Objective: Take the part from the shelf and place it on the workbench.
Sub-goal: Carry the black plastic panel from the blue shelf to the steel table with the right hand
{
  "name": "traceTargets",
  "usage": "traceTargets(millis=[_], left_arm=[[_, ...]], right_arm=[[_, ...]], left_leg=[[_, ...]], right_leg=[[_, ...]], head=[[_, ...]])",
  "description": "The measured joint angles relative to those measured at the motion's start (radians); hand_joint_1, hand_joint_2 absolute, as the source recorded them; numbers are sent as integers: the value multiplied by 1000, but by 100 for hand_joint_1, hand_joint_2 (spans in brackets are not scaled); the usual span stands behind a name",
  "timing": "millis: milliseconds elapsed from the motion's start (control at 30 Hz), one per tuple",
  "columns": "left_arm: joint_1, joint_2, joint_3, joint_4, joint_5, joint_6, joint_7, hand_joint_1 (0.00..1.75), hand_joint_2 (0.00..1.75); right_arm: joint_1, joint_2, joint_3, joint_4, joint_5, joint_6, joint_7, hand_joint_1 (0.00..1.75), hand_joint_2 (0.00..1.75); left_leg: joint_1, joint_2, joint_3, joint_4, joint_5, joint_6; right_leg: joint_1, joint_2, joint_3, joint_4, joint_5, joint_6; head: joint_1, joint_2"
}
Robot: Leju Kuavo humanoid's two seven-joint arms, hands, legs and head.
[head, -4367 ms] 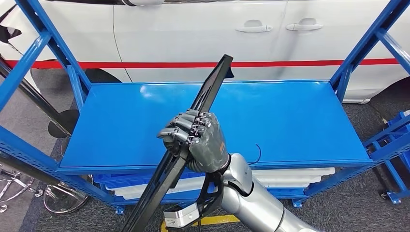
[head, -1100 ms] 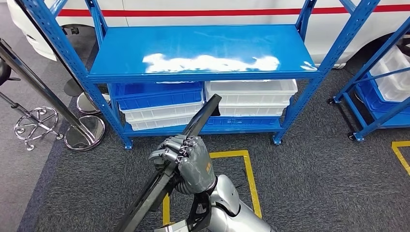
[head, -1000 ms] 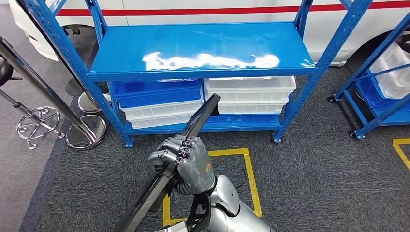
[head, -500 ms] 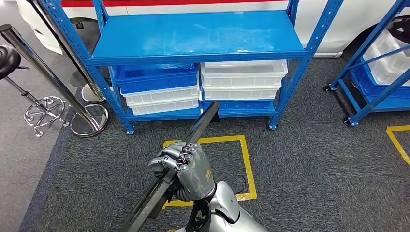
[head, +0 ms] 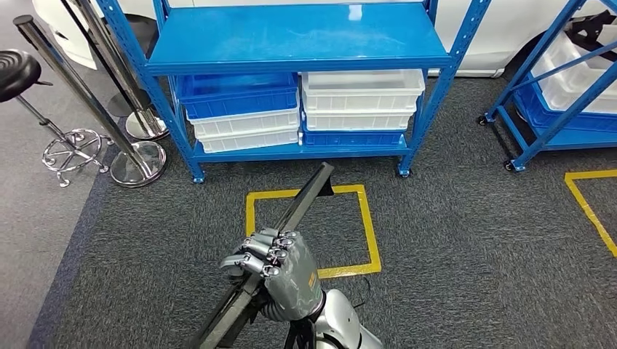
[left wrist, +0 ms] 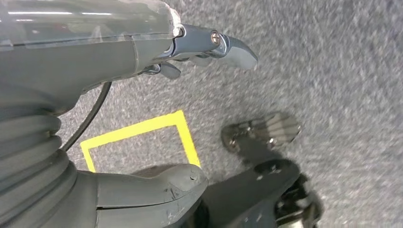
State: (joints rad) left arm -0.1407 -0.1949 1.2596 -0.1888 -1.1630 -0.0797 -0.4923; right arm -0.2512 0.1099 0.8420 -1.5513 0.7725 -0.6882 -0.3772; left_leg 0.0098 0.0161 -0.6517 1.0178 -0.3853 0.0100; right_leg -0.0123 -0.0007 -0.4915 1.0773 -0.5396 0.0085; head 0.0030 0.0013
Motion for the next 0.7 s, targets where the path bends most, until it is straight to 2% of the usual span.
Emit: traceTargets(millis=[33, 67, 100, 133, 167, 200, 233, 267, 300, 333, 367, 400, 433, 467, 500, 533, 567, 600, 633, 667, 700], left_arm=[[-1, 0, -2, 0, 0, 0, -1, 0, 175], [0, 0, -3, 0, 0, 0, -1, 0, 175], [0, 0, -5, 0, -2, 0, -1, 0, 175], [1, 0, -6, 0, -4, 0, -2, 0, 175], [2, 0, -7, 0, -6, 0, -2, 0, 175], [1, 0, -8, 0, -8, 0, -2, 0, 175], [-1, 0, -10, 0, -10, 0, -1, 0, 175], [-4, 0, -12, 0, -12, 0, 0, 0, 175], [-8, 0, -15, 0, -15, 0, 2, 0, 175], [-13, 0, -19, 0, -17, 0, 4, 0, 175], [-17, 0, -23, 0, -19, -1, 6, 0, 175], [-22, 0, -27, 0, -19, -1, 9, 0, 175], [-27, 0, -31, 0, -19, -1, 12, 0, 175], [-32, 0, -33, 0, -19, -1, 14, 0, 175], [-38, 0, -34, 0, -17, -1, 16, 0, 175], [-43, -1, -34, 0, -15, -1, 17, 0, 175], [-47, -2, -34, 0, -14, -1, 18, 0, 175], [-49, -3, -34, 0, -12, 0, 20, 0, 175], [-50, -4, -34, 0, -10, 1, 22, 0, 175], [-50, -5, -34, 0, -9, 2, 24, 0, 175], [-51, -5, -34, 0, -8, 4, 26, 0, 175]], right_arm=[[-4, 0, 2, -3, -2, 0, 3, 175, 175], [-10, 1, 4, -5, -6, 1, 8, 175, 175], [-20, 0, 5, -6, -12, 3, 17, 175, 175], [-36, 0, 7, -6, -18, 7, 27, 175, 175], [-57, -1, 8, -5, -24, 14, 41, 175, 175], [-83, -1, 8, -3, -29, 24, 57, 175, 175], [-110, -1, 8, 0, -32, 37, 74, 175, 175], [-138, 0, 8, 6, -31, 51, 91, 175, 175], [-164, 0, 7, 14, -28, 64, 108, 175, 175], [-188, 1, 7, 24, -23, 74, 124, 175, 175], [-211, 3, 7, 34, -18, 83, 137, 175, 175], [-233, 5, 6, 44, -13, 91, 148, 175, 175], [-253, 10, 5, 54, -10, 97, 158, 175, 175], [-271, 14, 4, 62, -8, 102, 165, 175, 175], [-287, 19, 3, 69, -8, 106, 169, 175, 175], [-301, 24, 2, 75, -8, 109, 172, 175, 175], [-311, 28, 2, 80, -8, 111, 173, 175, 175], [-317, 30, 2, 86, -8, 112, 175, 175, 175], [-320, 32, 2, 92, -8, 112, 177, 175, 175], [-321, 32, 2, 97, -9, 111, 178, 175, 175], [-321, 32, 2, 102, -10, 111, 179, 175, 175]], left_leg=[[0, 0, -5, 0, 11, -7], [1, 0, -9, -3, 24, -13], [3, -1, -15, -5, 30, -20], [6, -2, -24, 2, 16, -26], [7, -4, -37, 25, -19, -31], [9, -6, -52, 68, -74, -35], [9, -7, -68, 128, -132, -38], [9, -7, -79, 194, -173, -40], [9, -8, -83, 252, -187, -42], [9, -8, -76, 288, -172, -42], [9, -8, -56, 295, -139, -41], [9, -8, -18, 270, -106, -38], [8, -9, 39, 210, -97, -33], [6, -9, 106, 125, -108, -27], [4, -11, 164, 46, -132, -22], [1, -12, 201, -13, -154, -17], [-2, -12, 214, -44, -161, -13], [-1, -12, 209, -51, -154, -7], [1, -11, 199, -52, -141, 0], [3, -8, 189, -54, -128, 9], [5, -6, 175, -55, -114, 17]], right_leg=[[4, 1, 26, -45, -20, -6], [7, 1, 28, -65, -23, -15], [7, -1, 15, -63, -11, -24], [6, -2, 2, -64, 2, -35], [5, -4, -13, -64, 18, -45], [4, -5, -31, -64, 34, -53], [5, -6, -50, -64, 49, -58], [7, -6, -70, -63, 65, -59], [8, -6, -91, -60, 81, -59], [9, -7, -113, -57, 95, -58], [10, -7, -134, -53, 109, -57], [10, -7, -155, -49, 123, -55], [11, -7, -173, -45, 136, -52], [12, -7, -186, -42, 148, -49], [13, -8, -194, -41, 160, -44], [13, -9, -198, -43, 172, -39], [12, -11, -200, -47, 185, -33], [12, -12, -203, -52, 194, -27], [10, -10, -208, -50, 187, -20], [9, -8, -216, -36, 161, -15], [8, -6, -229, 0, 114, -10]], head=[[0, 0], [0, 0], [0, 0], [0, 0], [0, 0], [0, 0], [-1, 0], [0, 0], [0, 0], [0, 0], [0, 0], [-1, 0], [-1, 0], [-1, 0], [0, 0], [0, 0], [0, 0], [0, 0], [0, 0], [0, 0], [0, 0]])
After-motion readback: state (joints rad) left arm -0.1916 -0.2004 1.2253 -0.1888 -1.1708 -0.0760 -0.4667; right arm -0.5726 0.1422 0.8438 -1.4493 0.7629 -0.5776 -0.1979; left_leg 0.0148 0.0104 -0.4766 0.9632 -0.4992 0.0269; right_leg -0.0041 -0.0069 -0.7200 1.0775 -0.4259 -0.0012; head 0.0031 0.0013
